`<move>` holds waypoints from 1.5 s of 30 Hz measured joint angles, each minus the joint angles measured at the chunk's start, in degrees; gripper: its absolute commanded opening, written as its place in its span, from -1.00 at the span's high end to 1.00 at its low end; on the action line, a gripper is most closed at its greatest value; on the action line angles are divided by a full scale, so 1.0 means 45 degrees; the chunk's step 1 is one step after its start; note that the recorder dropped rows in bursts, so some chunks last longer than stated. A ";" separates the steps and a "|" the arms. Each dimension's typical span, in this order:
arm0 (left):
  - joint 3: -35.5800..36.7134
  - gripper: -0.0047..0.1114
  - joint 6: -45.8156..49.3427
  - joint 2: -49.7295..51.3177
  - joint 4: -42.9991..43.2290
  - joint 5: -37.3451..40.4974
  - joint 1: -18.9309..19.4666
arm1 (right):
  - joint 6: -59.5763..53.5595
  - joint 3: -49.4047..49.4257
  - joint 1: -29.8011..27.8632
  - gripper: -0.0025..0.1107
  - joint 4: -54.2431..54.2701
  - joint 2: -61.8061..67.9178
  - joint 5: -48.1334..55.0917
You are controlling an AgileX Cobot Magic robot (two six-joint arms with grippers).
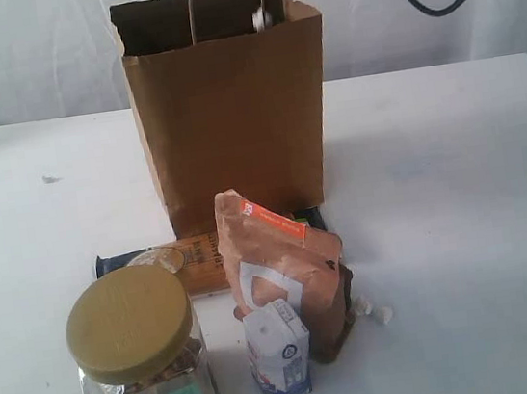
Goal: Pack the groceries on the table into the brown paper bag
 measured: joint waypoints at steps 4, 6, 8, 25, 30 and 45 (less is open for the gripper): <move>0.0000 0.92 0.0000 0.0000 0.0000 0.0000 0.0000 | 0.0000 0.0003 0.0000 0.61 0.0000 0.0000 0.0244; 0.0000 0.92 0.0000 0.0000 0.0000 0.0000 0.0000 | 0.0000 0.0003 0.0033 0.61 0.0000 0.0000 0.0341; 0.0000 0.92 0.0000 0.0000 0.0000 0.0000 0.0000 | 0.0000 0.0003 0.0033 0.61 -0.0025 -0.0022 0.0611; 0.0000 0.92 0.0000 0.0000 0.0000 0.0000 0.0000 | 0.3801 0.2026 0.0067 0.96 -1.0714 -0.5948 0.7960; 0.0000 0.92 0.0000 0.0000 0.0000 0.0000 0.0000 | 0.3536 0.7020 0.0067 0.96 -1.0457 -0.5712 0.6900; 0.0000 0.92 0.0000 0.0000 0.0000 0.0000 0.0000 | -0.2126 0.9719 0.0330 0.33 -0.3646 -0.2306 0.0974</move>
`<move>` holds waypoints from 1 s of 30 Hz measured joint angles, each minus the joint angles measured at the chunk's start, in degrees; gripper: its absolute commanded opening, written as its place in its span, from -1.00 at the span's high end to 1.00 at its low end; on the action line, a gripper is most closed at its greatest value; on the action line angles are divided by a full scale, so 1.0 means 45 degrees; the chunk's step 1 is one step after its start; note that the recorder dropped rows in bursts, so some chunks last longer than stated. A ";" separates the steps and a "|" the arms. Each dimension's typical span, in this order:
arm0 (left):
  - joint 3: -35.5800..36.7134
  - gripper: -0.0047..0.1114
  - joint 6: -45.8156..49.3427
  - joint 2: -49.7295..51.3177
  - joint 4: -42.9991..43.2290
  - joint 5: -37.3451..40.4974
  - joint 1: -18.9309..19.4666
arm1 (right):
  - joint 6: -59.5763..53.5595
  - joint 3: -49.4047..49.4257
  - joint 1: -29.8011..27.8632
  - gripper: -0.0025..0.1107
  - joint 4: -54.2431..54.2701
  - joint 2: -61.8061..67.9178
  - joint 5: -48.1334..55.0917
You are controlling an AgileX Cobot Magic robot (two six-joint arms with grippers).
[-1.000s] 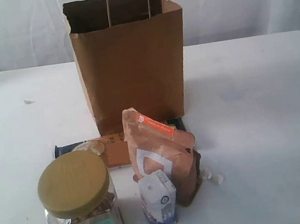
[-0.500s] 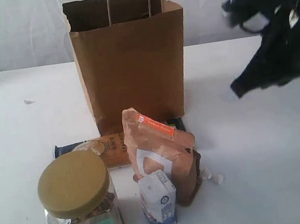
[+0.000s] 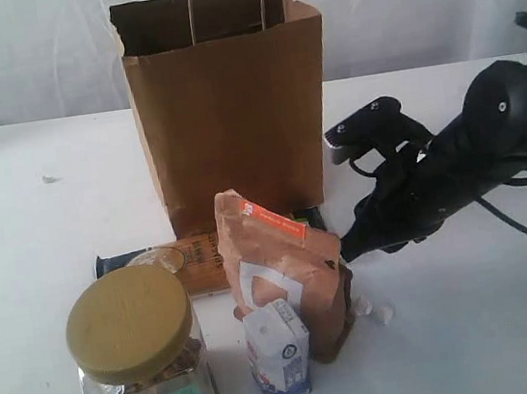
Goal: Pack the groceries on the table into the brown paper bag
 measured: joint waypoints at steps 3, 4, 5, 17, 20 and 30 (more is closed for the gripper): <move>0.0000 0.92 0.0000 0.0000 0.0000 0.0000 0.0000 | 0.0078 -0.0344 0.0000 0.33 0.0667 0.0463 0.0433; 0.0000 0.92 0.0000 0.0000 0.0000 0.0000 0.0000 | 0.0078 -0.0537 0.0000 0.33 0.0801 0.0608 0.0681; 0.0000 0.92 0.0000 0.0000 0.0000 0.0000 0.0000 | 0.0078 -0.0741 0.0000 0.33 0.0919 0.0793 0.1000; 0.0000 0.92 0.0000 0.0000 0.0000 0.0000 0.0000 | -0.1146 -0.1645 0.0000 0.33 0.3381 0.2772 0.2590; 0.0000 0.92 0.0000 0.0000 0.0000 0.0000 0.0000 | -0.1391 -0.1645 0.0000 0.33 0.3658 0.2982 0.2612; 0.0000 0.92 0.0000 0.0000 0.0000 0.0000 0.0000 | -0.1443 -0.1742 0.0000 0.45 0.3658 0.3438 0.2535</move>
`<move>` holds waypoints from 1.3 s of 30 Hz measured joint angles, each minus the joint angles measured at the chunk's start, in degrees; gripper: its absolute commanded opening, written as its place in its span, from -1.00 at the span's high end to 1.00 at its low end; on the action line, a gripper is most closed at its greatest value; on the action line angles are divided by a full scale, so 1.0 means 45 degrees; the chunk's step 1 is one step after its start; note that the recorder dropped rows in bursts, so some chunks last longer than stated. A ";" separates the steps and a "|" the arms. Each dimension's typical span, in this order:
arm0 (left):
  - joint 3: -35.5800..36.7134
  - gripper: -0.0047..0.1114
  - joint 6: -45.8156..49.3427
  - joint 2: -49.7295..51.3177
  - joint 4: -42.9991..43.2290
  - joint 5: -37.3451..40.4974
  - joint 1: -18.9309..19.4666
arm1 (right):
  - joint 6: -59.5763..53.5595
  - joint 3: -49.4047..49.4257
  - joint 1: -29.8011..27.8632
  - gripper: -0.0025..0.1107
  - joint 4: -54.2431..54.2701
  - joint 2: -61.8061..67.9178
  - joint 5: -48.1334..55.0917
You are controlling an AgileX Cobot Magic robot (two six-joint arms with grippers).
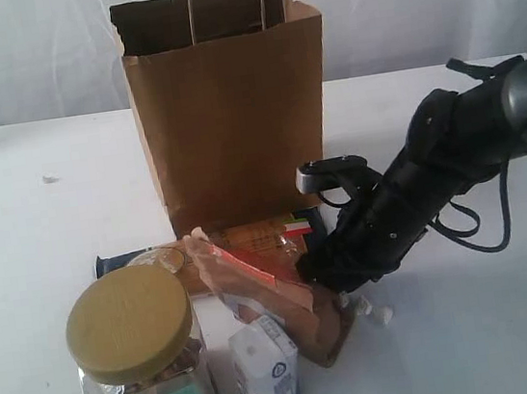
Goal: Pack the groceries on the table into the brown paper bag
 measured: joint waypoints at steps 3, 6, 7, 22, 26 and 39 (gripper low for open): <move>0.0000 0.92 0.0000 0.0000 0.0000 0.0000 0.0000 | 0.0000 0.0000 0.0000 0.67 0.0033 0.0032 -0.0012; 0.0000 0.92 0.0000 0.0000 0.0000 0.0000 0.0000 | 0.0000 0.0000 0.0000 0.85 0.0033 0.0032 -0.0041; 0.0000 0.92 0.0000 0.0000 0.0000 0.0000 0.0000 | 0.0000 0.0000 0.0000 0.89 0.0009 0.0032 -0.0041; 0.0000 0.92 0.0000 0.0000 0.0000 0.0000 0.0000 | 0.2031 -0.0381 0.0000 0.96 -0.3142 -0.0278 0.0085; 0.0000 0.92 0.0000 0.0000 0.0000 0.0000 0.0000 | 0.2486 -0.0381 0.0000 0.96 -0.3838 -0.1037 0.0102; 0.0000 0.92 0.0000 0.0000 0.0000 0.0000 0.0000 | 0.2971 0.0171 0.0000 0.96 -0.3942 -0.5473 -0.0038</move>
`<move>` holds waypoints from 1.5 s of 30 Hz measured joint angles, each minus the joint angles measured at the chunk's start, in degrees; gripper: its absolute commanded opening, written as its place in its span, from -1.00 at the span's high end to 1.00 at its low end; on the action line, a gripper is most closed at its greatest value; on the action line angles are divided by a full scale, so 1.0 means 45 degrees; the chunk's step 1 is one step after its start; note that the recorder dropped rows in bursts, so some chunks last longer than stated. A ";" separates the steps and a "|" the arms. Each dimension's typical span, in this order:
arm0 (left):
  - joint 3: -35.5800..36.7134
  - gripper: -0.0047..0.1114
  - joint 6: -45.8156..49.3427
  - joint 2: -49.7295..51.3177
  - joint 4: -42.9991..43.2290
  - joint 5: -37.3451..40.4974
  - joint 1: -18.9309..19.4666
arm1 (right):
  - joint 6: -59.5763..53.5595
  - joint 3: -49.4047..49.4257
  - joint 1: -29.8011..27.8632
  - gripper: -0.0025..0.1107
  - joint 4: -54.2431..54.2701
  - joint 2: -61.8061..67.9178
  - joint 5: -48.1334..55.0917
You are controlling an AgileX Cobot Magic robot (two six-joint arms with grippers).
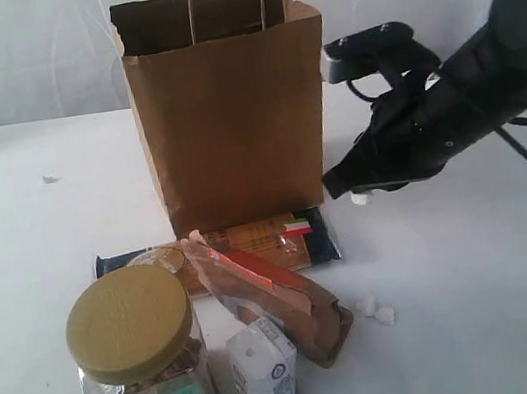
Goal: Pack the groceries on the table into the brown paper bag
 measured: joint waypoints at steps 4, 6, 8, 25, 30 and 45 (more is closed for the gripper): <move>0.0000 0.92 0.0000 0.0000 0.0000 0.0000 0.0000 | 0.0147 0.1314 0.0000 0.96 0.0967 -0.1495 -0.0144; 0.0000 0.92 0.0000 0.0000 0.0000 0.0000 0.0000 | 0.0086 0.2158 0.0000 0.96 0.1654 -0.2122 -0.0378; 0.0000 0.92 0.0000 0.0000 0.0000 0.0000 0.0000 | -0.0013 0.3108 0.0000 0.96 0.1996 -0.2705 -0.0792; 0.0000 0.92 0.0000 0.0000 0.0000 0.0000 0.0000 | -0.0064 0.3238 0.0000 0.96 0.6420 -0.6267 -0.5862; 0.0000 0.92 0.0000 0.0000 0.0000 0.0000 0.0000 | -0.0064 0.1207 0.0000 0.96 0.6986 -0.5987 -0.6210; 0.0000 0.92 0.0000 0.0000 0.0000 0.0000 0.0000 | 0.0286 -0.5647 -0.0689 0.96 0.7064 -0.0224 -0.2957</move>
